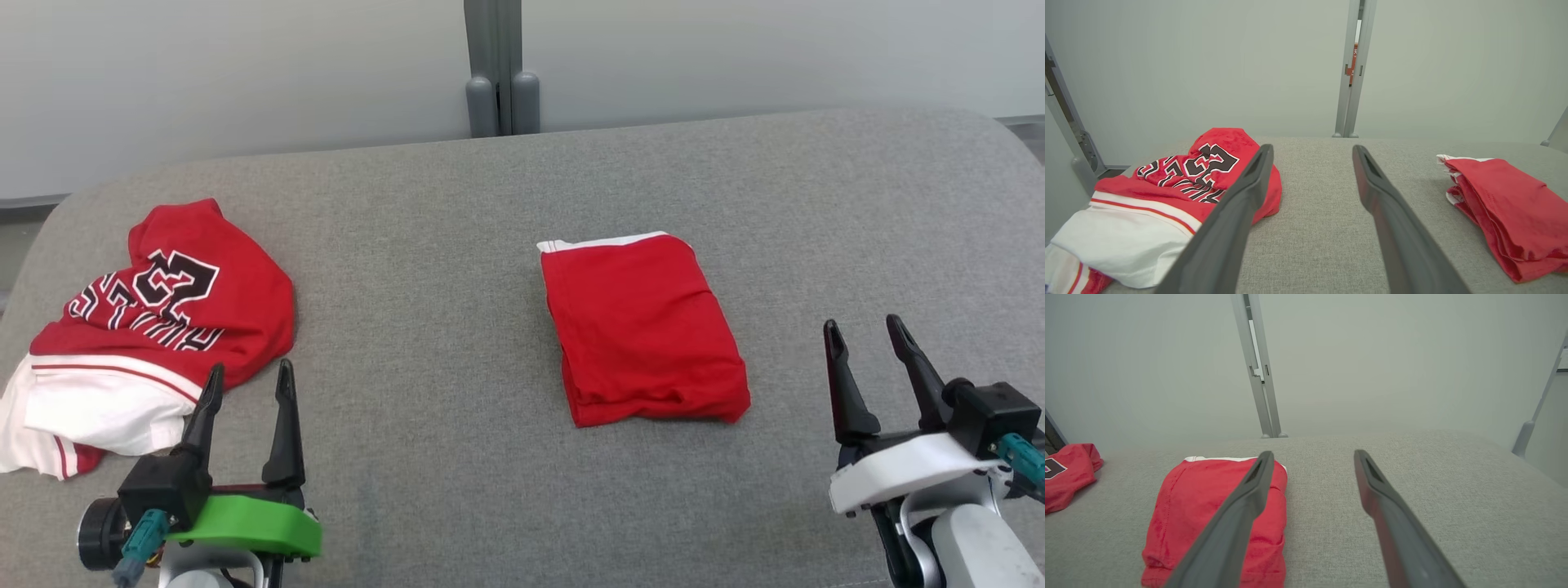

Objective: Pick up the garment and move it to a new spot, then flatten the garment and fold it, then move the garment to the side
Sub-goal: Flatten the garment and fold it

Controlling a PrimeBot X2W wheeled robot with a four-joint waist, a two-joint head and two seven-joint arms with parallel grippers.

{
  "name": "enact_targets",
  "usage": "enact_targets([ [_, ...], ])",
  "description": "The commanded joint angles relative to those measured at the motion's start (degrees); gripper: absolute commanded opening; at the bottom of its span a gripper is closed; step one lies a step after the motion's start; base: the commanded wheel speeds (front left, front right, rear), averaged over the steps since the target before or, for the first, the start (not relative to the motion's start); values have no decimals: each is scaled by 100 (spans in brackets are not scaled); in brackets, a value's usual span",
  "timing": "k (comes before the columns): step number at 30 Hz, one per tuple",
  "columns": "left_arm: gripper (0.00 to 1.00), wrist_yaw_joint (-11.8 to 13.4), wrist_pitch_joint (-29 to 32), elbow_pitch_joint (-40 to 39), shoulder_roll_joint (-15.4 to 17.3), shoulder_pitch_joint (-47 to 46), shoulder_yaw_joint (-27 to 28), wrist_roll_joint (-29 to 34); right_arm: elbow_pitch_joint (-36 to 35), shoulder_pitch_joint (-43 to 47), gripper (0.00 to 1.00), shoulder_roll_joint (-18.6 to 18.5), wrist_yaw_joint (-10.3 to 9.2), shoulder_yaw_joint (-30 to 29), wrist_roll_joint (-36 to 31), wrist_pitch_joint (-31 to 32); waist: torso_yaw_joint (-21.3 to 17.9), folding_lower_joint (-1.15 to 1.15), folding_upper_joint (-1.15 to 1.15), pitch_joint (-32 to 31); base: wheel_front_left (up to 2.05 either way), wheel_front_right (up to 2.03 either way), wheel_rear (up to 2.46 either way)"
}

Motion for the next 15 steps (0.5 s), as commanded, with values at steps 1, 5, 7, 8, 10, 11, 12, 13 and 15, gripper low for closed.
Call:
enact_targets([
  [1,100,50,-2,-19,59,135,58,30,-65,161,100,19,0,-39,-48,-16,-29,0,0,-108,0,0,0],
  [5,100,85,-2,-2,114,288,126,40,-176,400,100,50,0,-2,-66,-17,-43,0,0,-197,0,0,0],
  [7,100,110,-2,-5,146,337,145,53,-226,472,100,32,0,33,-97,-17,-43,0,0,-228,0,0,0],
  [8,100,119,8,-21,159,364,148,62,-247,495,100,28,0,42,-101,-17,-41,0,0,-238,0,0,0],
  [10,100,167,49,-69,198,407,149,85,-303,530,100,35,0,56,-137,-17,-36,0,0,-255,0,0,0],
  [11,100,193,84,-103,218,421,153,101,-348,543,100,46,0,62,-155,-17,-34,0,0,-262,0,0,0],
  [12,100,208,98,-132,233,434,147,126,-376,558,100,55,0,69,-158,-10,-30,0,0,-266,0,0,0],
  [13,100,239,161,-216,249,473,124,155,-463,591,100,94,0,72,-173,45,-21,0,0,-272,0,0,0],
  [15,100,272,232,-312,277,518,128,166,-573,598,100,110,0,56,-176,104,-13,0,0,-273,0,0,0],
])
